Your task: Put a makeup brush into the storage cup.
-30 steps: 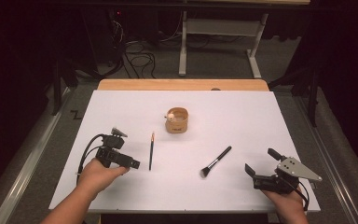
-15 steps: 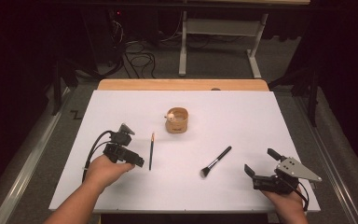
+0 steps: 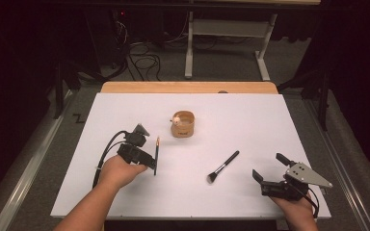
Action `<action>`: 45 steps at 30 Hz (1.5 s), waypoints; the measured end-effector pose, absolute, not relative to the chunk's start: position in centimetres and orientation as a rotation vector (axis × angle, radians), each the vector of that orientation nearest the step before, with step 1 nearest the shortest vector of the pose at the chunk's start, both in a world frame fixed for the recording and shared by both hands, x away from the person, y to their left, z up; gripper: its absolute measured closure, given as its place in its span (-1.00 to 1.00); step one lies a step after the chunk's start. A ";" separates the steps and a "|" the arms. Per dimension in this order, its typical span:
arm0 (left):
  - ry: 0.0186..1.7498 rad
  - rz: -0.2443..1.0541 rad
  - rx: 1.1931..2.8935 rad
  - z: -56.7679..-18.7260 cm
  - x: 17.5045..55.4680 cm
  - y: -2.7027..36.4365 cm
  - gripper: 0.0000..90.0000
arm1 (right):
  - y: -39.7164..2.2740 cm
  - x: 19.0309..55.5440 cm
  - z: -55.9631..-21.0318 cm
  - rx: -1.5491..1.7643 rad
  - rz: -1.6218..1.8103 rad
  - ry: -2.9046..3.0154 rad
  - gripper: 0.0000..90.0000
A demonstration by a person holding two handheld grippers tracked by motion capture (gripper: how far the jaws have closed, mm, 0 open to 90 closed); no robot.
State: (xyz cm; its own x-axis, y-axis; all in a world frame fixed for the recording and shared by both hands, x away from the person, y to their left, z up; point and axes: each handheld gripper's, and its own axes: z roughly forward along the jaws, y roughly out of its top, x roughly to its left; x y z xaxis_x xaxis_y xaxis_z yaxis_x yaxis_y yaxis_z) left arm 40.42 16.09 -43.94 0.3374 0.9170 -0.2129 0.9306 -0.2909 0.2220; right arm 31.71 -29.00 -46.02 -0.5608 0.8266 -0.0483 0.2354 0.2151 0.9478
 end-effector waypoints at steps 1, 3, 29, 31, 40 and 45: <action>1.654 -0.062 2.309 -44.0 40.6 15.6 -0.26 | -29.0 31.7 -46.0 0.967 1.351 1.928 -1.00; 1.657 -0.059 2.312 -44.1 40.8 15.0 -0.26 | -29.0 31.7 -46.0 0.971 1.354 1.927 -1.00; 1.755 0.014 2.313 -44.4 42.8 13.2 -0.09 | -28.9 31.6 -46.0 0.971 1.361 1.933 -0.99; 1.754 0.022 2.317 -44.5 42.8 13.1 -0.08 | -28.9 31.6 -46.0 0.968 1.360 1.933 -1.00; 1.775 0.010 2.321 -45.0 43.1 12.5 0.01 | -28.9 31.6 -46.0 0.972 1.360 1.929 -1.00; 1.797 0.016 2.322 -45.2 43.2 12.3 0.20 | -28.9 31.6 -46.0 0.969 1.360 1.929 -0.99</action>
State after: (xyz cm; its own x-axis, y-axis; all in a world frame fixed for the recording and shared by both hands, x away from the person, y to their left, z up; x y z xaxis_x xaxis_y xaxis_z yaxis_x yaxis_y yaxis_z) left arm 43.17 12.32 -45.23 0.2589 0.9589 -0.1165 0.9566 -0.2378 0.1683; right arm 31.57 -28.87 -46.02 -0.5667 0.8224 -0.0498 0.2291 0.2153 0.9493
